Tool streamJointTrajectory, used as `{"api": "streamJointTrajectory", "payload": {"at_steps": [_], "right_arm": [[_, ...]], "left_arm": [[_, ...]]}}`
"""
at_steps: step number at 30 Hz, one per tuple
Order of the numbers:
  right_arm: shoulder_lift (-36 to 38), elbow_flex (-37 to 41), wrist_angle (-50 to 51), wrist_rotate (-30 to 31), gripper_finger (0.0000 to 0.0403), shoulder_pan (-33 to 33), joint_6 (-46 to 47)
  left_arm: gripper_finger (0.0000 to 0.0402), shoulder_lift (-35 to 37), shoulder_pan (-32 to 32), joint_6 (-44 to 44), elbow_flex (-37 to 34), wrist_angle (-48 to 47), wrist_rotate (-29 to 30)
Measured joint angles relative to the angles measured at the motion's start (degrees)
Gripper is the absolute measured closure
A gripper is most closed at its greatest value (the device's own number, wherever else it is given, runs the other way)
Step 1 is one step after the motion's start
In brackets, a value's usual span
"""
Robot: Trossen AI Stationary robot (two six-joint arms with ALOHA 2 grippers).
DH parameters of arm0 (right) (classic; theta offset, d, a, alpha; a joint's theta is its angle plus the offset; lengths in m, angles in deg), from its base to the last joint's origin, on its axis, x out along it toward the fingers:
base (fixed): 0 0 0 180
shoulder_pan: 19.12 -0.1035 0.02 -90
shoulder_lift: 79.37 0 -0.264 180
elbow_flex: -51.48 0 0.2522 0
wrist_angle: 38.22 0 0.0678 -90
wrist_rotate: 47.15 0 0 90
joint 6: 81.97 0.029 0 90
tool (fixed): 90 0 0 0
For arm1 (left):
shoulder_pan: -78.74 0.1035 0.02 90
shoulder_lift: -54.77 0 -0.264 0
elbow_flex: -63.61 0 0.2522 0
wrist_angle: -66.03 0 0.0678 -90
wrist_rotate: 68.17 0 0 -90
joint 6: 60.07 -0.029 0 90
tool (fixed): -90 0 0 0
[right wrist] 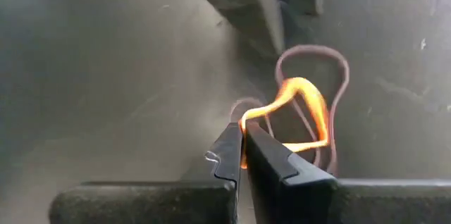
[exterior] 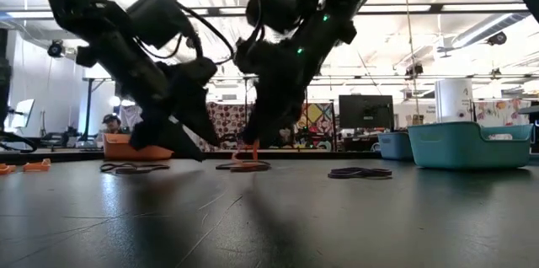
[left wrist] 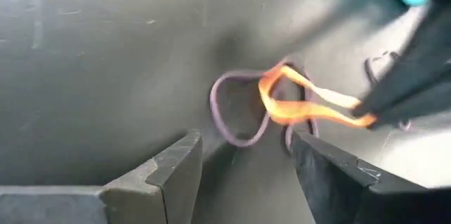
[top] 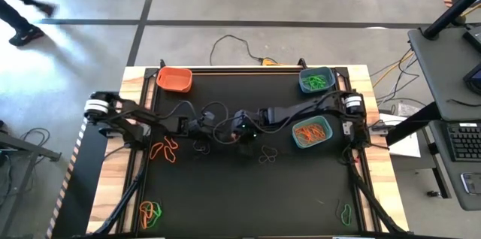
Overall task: Sort rubber bands into baskets
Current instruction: Put the orange rubber band into the green bin
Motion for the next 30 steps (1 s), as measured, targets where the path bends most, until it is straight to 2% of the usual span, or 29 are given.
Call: {"api": "streamJointTrajectory", "payload": {"at_steps": [8,10,14,20,23,30], "right_arm": [[3.08,0.00,3.16,-10.40,0.0393,0.00,4.78],[4.16,0.00,6.53,-12.23,0.0393,-0.13,5.30],[9.05,0.00,18.69,-11.54,0.0393,-1.15,4.09],[20.18,0.02,38.90,-4.95,0.0393,-3.20,4.91],[26.04,0.30,46.22,0.71,0.0394,-3.58,8.04],[35.88,6.02,54.36,14.66,0.0394,-3.42,17.63]], "left_arm": [[0.0200,-7.13,0.11,1.05,2.33,4.93,1.40],[0.0200,-7.53,0.11,0.98,2.57,4.86,1.36],[0.0200,-6.92,0.13,0.57,2.24,4.64,1.17],[0.0200,-5.26,-0.04,-3.36,1.70,3.56,0.18],[0.0200,-4.64,-0.19,-7.46,1.70,3.12,-1.38],[0.0200,-4.29,-0.33,-8.07,1.70,3.38,-2.57]]}}
